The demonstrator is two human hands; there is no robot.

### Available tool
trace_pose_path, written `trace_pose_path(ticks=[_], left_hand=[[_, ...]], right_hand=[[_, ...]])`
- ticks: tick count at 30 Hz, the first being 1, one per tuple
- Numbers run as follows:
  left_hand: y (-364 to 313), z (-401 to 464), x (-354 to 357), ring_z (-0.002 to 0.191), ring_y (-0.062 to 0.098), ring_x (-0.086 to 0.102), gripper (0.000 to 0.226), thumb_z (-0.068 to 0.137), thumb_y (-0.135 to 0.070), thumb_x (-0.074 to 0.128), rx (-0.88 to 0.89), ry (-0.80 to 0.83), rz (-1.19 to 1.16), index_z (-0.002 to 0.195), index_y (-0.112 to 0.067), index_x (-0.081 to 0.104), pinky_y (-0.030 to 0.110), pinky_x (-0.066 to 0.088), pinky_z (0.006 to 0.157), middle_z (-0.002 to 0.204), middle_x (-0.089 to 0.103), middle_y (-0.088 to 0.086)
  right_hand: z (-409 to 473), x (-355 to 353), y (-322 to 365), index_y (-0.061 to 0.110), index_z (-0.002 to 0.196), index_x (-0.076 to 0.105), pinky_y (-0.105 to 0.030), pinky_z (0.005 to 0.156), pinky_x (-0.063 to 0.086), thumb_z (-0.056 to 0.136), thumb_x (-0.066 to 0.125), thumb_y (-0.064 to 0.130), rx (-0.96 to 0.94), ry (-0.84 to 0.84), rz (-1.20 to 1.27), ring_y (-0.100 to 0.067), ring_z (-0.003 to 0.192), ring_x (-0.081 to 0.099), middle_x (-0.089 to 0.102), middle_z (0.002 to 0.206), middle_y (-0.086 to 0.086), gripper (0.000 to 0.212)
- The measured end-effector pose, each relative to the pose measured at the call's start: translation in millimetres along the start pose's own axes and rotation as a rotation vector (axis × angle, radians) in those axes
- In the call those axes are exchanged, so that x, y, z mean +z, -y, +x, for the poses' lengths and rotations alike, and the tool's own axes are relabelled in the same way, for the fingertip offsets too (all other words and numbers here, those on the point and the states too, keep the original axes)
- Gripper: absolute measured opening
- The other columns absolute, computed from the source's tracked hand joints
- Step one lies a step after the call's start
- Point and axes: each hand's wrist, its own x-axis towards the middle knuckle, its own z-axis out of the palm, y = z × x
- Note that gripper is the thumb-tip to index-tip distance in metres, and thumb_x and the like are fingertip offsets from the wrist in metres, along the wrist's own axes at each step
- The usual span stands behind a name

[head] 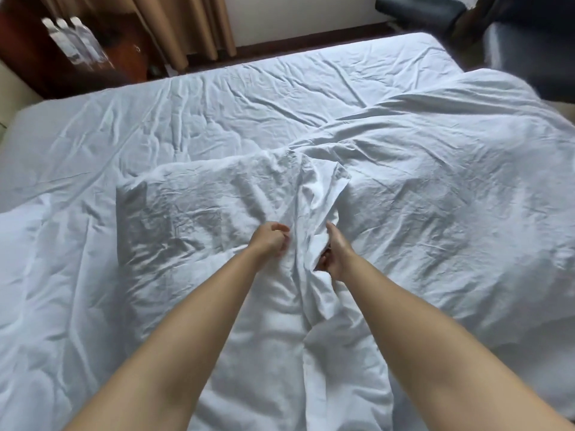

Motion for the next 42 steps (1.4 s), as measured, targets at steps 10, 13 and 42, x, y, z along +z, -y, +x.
trace_pose_path(ticks=[10,13,42], left_hand=[[-52,76,12,0.064,0.016,0.052,0.021,0.094,0.001,0.043,0.082,0.048,-0.146,0.104,-0.008,0.059,0.025,0.041,0.056,0.082,0.061,0.007],[-70,93,7,0.068,0.018,0.056,0.022,0.101,-0.021,0.040,0.038,0.070,-0.299,0.090,-0.016,0.059,0.027,0.045,0.063,0.083,0.062,0.003],[-104,171,-4,0.067,0.021,0.061,0.017,0.097,-0.016,0.051,0.044,-0.012,-0.157,0.080,-0.013,0.051,0.035,0.056,0.064,0.078,0.060,0.009]], right_hand=[[57,12,96,0.005,0.129,0.054,-0.041,0.085,0.054,0.090,0.053,0.026,-0.213,0.031,0.292,-0.032,0.097,0.064,0.065,0.110,-0.018,0.044],[55,40,120,0.022,0.123,0.056,-0.025,0.061,0.053,0.091,0.052,0.004,-0.425,0.194,0.024,-0.018,0.067,0.064,0.067,0.089,-0.010,0.037],[131,59,125,0.016,0.068,0.048,-0.022,0.043,0.032,0.086,0.060,0.024,-0.250,-0.294,-0.229,-0.016,0.048,0.041,0.045,0.059,-0.003,0.022]])
